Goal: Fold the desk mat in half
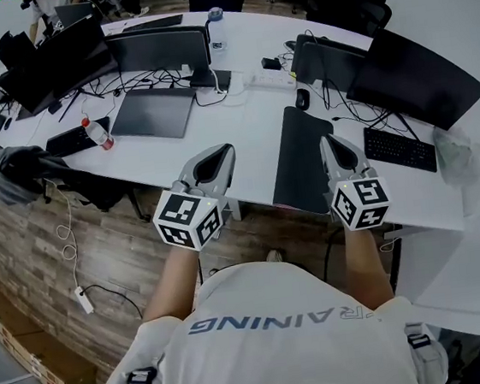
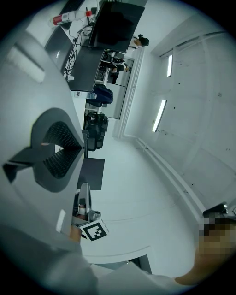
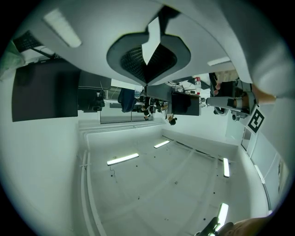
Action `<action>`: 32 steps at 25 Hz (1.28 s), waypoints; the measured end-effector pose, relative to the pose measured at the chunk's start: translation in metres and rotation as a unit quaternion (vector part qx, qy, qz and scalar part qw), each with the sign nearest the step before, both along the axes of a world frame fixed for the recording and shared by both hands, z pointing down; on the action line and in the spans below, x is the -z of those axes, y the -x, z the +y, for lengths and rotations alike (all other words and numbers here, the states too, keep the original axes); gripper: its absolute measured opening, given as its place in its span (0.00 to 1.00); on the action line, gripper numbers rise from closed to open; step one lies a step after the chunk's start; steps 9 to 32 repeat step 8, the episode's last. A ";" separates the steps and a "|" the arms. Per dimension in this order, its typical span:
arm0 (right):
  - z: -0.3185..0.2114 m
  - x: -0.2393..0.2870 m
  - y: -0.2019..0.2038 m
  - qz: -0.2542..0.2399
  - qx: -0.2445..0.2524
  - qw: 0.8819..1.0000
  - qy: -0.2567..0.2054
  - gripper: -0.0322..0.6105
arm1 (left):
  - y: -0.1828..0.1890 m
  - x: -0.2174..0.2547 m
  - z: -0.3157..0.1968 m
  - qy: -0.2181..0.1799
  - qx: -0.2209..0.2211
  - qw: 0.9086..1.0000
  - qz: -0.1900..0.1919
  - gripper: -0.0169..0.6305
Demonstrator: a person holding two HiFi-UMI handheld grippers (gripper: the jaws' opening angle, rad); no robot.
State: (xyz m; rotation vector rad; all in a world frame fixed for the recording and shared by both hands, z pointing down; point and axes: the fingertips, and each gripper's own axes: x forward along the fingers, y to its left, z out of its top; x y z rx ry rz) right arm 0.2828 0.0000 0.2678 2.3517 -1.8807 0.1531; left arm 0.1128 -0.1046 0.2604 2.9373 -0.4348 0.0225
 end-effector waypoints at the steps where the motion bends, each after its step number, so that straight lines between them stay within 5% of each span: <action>1: -0.001 -0.001 0.000 -0.001 0.000 1.000 0.001 0.07 | 0.000 0.000 -0.001 0.000 0.000 1.000 0.000 0.02; 32: -0.012 -0.003 0.003 -0.001 0.006 1.000 0.004 0.07 | 0.003 0.000 -0.011 0.002 0.004 1.000 0.002 0.02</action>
